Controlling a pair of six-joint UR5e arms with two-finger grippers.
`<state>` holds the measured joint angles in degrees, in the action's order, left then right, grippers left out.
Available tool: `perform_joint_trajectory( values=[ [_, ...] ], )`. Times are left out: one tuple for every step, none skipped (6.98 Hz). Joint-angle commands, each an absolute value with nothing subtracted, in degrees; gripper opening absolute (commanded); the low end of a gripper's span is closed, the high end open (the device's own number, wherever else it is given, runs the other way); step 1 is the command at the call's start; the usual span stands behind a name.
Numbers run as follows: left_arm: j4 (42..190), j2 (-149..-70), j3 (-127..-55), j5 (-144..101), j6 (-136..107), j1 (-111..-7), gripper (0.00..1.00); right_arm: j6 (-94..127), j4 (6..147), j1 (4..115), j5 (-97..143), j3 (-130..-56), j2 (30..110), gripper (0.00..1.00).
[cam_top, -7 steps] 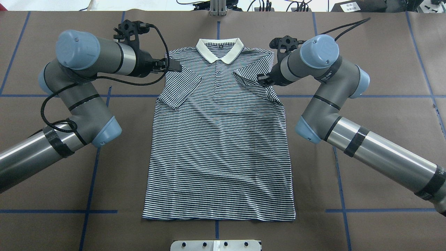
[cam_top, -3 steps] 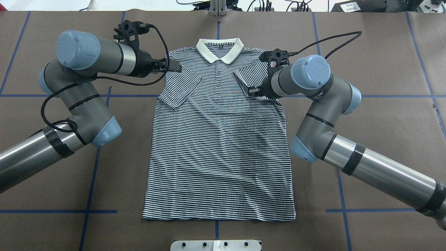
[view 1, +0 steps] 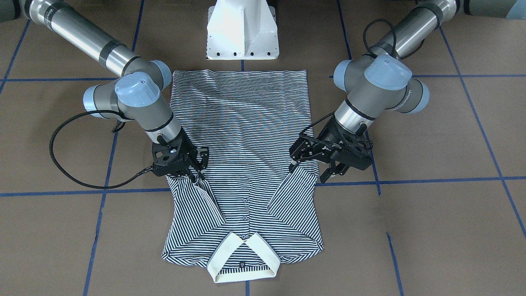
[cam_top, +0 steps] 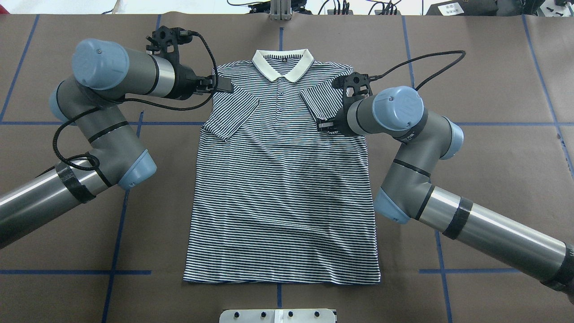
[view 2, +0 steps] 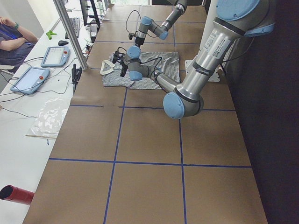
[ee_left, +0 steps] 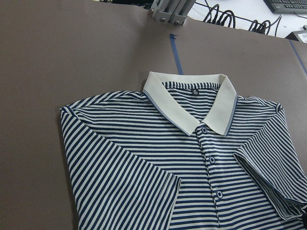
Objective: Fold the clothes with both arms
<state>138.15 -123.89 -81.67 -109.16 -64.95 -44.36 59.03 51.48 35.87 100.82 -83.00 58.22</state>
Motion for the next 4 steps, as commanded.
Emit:
perform_joint_trajectory(
  values=[
    [137.3,-123.8,-82.0,-110.4,-65.0,-44.4,1.0,59.0,59.7,35.6,101.9,-89.9,59.0,1.0],
    [136.3,-123.4,-84.6,-112.2,-65.0,-44.3,1.0,60.0,67.7,35.8,102.8,-94.7,59.1,1.0],
    [130.5,-121.9,-90.6,-112.6,-65.0,-43.6,1.0,63.5,73.2,35.7,103.3,-100.3,62.0,1.0],
    [127.3,-118.5,-97.1,-112.2,-66.5,-41.6,1.0,70.9,73.5,34.9,102.9,-106.5,67.3,1.0]
  ],
)
